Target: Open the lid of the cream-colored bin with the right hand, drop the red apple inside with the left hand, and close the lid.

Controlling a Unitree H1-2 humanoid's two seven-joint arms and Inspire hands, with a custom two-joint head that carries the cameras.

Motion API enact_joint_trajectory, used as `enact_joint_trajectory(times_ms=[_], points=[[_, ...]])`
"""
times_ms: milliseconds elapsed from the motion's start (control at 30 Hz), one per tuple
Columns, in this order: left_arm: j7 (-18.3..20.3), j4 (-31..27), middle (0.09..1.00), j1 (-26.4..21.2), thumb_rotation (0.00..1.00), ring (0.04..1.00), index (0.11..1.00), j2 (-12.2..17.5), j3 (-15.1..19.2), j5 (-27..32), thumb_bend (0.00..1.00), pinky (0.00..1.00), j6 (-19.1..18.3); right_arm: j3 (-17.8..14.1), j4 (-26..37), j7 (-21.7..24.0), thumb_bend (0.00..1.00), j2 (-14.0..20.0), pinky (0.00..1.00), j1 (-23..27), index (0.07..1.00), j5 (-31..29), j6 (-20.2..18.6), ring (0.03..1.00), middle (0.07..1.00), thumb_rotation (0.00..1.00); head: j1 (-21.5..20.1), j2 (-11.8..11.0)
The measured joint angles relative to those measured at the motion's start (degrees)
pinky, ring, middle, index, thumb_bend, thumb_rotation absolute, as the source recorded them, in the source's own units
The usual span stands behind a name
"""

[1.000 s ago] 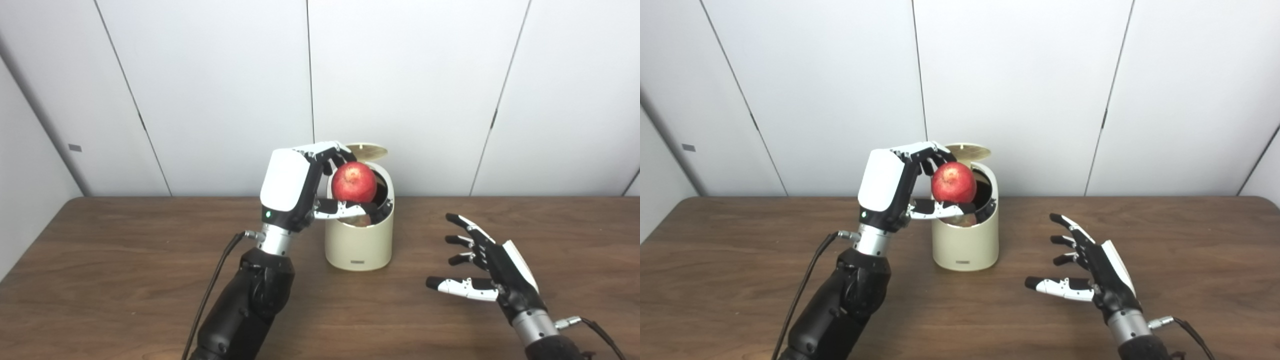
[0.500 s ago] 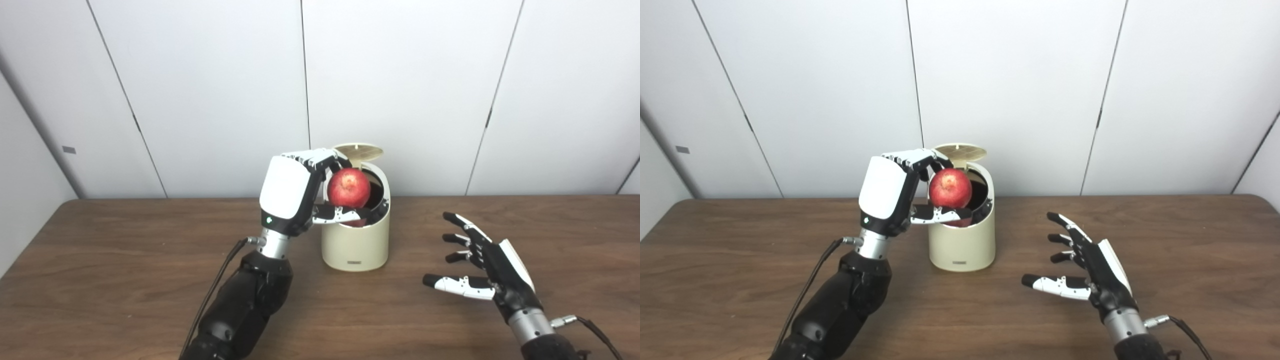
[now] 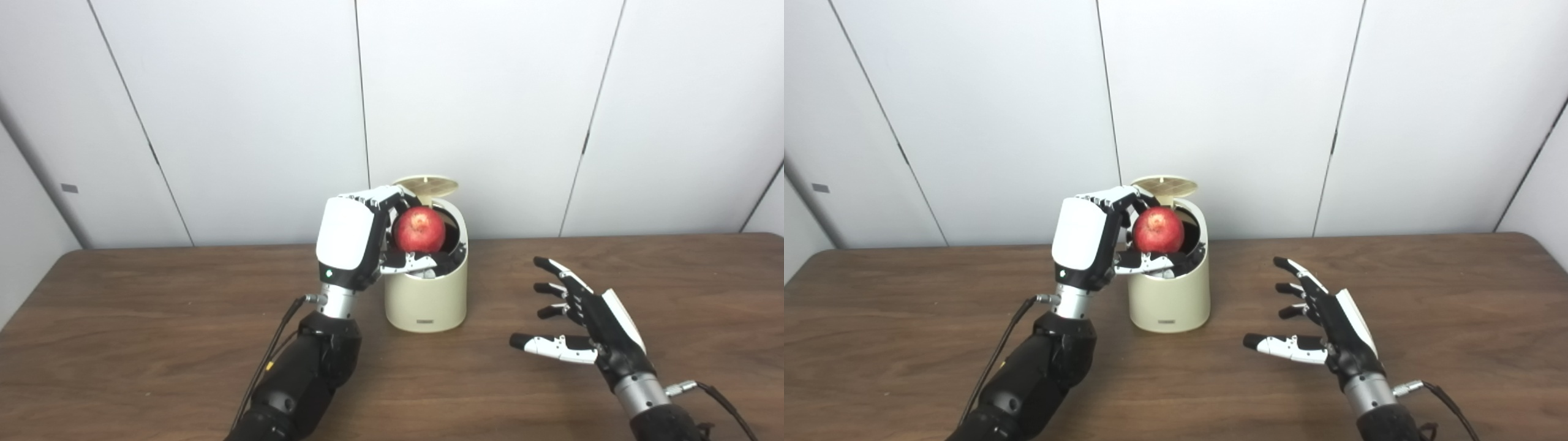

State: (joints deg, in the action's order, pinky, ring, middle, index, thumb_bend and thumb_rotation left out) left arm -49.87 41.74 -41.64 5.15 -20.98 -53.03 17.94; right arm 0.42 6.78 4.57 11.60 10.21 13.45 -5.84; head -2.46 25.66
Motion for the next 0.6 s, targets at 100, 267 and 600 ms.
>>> enact_joint_trajectory(times_ms=[100,267,600], points=[[0.1,0.1,0.397,-0.1,0.0,0.266,0.504,-0.1,-0.1,0.5,0.52,0.19,0.0,0.0,0.0,0.0,0.75,0.0,0.62,0.0,0.875,0.0,0.0,0.82,0.934,0.25,0.1,0.3],[2.1,0.2,0.4,-0.2,0.0,0.264,0.512,-0.9,0.0,3.6,0.52,0.18,0.1,0.0,0.0,0.0,0.75,-0.3,0.63,0.0,0.873,-0.2,-0.1,0.82,0.934,0.24,0.2,0.4],[13.0,-4.5,0.458,-0.3,0.0,0.422,0.525,-0.6,-0.3,6.7,0.52,0.34,-6.0,0.0,0.0,0.0,0.75,-0.5,0.63,0.0,0.87,-0.1,-0.2,0.818,0.932,0.24,0.3,0.4]])
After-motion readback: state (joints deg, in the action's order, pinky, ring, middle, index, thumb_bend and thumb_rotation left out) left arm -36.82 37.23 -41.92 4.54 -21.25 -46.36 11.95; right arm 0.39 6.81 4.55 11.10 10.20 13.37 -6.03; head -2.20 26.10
